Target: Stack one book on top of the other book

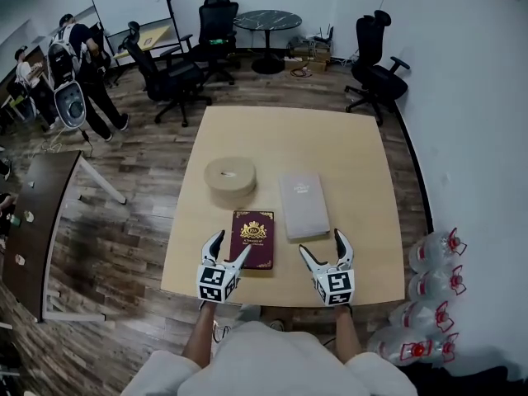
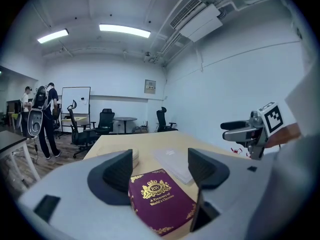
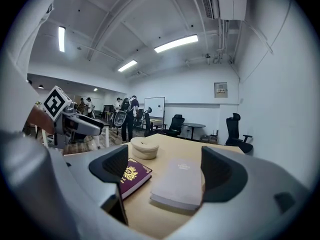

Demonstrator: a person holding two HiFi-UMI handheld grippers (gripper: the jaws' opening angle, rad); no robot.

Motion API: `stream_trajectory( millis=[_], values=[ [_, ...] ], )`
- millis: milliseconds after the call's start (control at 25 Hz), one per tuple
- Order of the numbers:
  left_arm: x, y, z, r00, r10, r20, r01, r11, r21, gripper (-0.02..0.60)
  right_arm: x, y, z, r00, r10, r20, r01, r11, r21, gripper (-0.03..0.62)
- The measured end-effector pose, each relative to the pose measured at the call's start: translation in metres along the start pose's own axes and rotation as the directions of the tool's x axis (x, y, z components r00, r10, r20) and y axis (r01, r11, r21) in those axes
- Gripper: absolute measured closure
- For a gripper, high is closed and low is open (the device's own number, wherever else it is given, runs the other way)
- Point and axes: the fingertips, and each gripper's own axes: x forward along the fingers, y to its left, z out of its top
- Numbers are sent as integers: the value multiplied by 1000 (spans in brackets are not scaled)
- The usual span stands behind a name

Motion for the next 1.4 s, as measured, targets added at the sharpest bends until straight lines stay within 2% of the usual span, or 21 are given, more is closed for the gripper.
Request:
stream_trajectory(
  millis=[320,800,1120,1400],
  values=[
    [29,43,12,999,-48,-4,48,999,-9,230,41,7,14,999,-39,-20,39,999,-4,152],
    [56,95,6,992,-122,-30,121,992,-23,230,84,27,15,993,-100,-68,101,995,-1,152],
    [59,103,-9,984,-165,-61,163,986,-36,232,89,40,9,988,-117,-97,118,993,0,152],
    [60,96,-18,982,-165,-88,162,986,-37,230,90,44,0,991,-85,-106,87,996,18,152]
  ],
)
